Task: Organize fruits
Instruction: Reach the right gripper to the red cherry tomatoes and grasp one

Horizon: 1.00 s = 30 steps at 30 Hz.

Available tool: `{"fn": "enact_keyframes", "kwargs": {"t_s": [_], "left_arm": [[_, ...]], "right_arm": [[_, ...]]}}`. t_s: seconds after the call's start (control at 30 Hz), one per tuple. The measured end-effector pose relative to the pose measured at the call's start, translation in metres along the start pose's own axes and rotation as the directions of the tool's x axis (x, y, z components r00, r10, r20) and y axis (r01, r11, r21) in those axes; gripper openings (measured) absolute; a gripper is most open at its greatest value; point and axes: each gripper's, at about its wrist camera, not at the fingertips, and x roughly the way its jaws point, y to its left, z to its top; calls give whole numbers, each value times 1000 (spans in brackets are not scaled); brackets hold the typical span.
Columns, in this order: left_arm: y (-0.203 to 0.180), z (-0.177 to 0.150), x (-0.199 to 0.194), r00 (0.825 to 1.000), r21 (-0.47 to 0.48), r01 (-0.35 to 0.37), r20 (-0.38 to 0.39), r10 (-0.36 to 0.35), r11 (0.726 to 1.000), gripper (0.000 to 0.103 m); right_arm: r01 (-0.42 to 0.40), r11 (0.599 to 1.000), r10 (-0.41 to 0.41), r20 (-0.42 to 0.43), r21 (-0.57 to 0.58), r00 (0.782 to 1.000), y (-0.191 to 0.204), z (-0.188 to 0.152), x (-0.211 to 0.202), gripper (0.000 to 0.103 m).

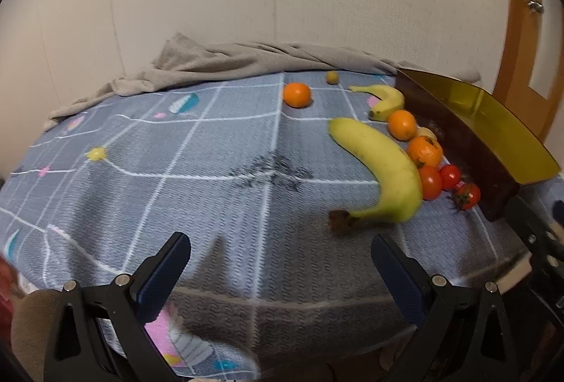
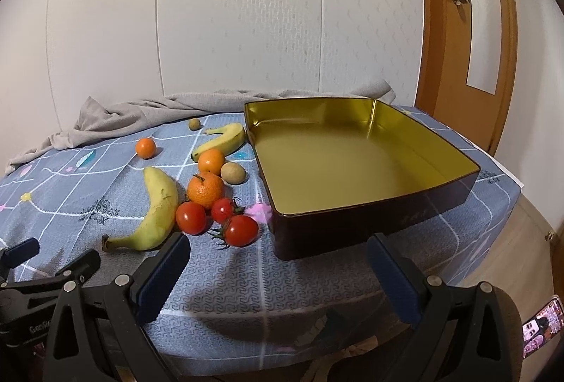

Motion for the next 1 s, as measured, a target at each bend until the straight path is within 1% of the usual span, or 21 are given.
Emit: {"fn": "enact_keyframes", "kwargs": {"t_s": [0.07,0.17,0.23,0.3,0.43,0.47,0.57,0.6,0.63,0.67,0.7,0.73,0.8,0.83,0.9,1.0], "left_arm": [[0,-1,-3,999,2,32,13,-32,999,103],[-2,-4,-9,995,6,86,55,-86,996,103],[-4,-5,-9,995,27,83,62,-85,996,103],[-7,-6,-9,996,48,66,56,-69,997,103],[-10,-8,-14,995,73,85,53,-89,994,103],[-9,-9,-14,994,79,97,36,-100,992,103],[-10,-10,-13,992,107,116,30,-120,987,103],[-10,-10,-12,991,108,126,30,-130,986,103],[-8,-10,-12,989,99,142,29,-146,985,103],[-6,-9,-11,988,91,147,31,-151,985,103],[-2,-8,-12,987,72,154,35,-156,986,103],[1,-7,-12,987,56,152,42,-154,987,103],[8,-4,-13,991,30,117,61,-118,993,103],[12,-3,-13,993,21,100,68,-101,995,103],[19,-1,-12,995,-2,67,70,-67,998,103],[29,0,-8,996,-49,69,51,-67,996,103]], "right_arm": [[-5,1000,5,-5,3,1000,0,0,1,102],[-10,1000,10,-11,9,1000,-1,0,2,97],[-11,1000,12,-20,11,1000,-2,0,4,96],[-19,1000,19,-28,11,999,-1,-1,5,92],[-33,999,33,-28,-4,999,1,-1,6,88],[-40,999,40,-27,-4,999,2,-1,5,87],[-89,996,89,-30,11,996,1,0,6,81],[-111,994,111,-27,16,993,0,0,6,81],[-143,990,143,-23,22,989,-1,1,6,81],[-155,988,156,-22,24,988,-1,1,7,80],[-157,987,158,-24,24,987,-1,1,7,77],[-160,987,160,-28,22,987,-1,1,8,75],[-175,984,176,-46,26,983,0,1,12,61],[-198,979,200,-63,36,978,0,2,17,59],[-223,974,226,-87,45,970,2,2,23,51],[-243,968,250,-115,71,961,4,5,37,46]]}}
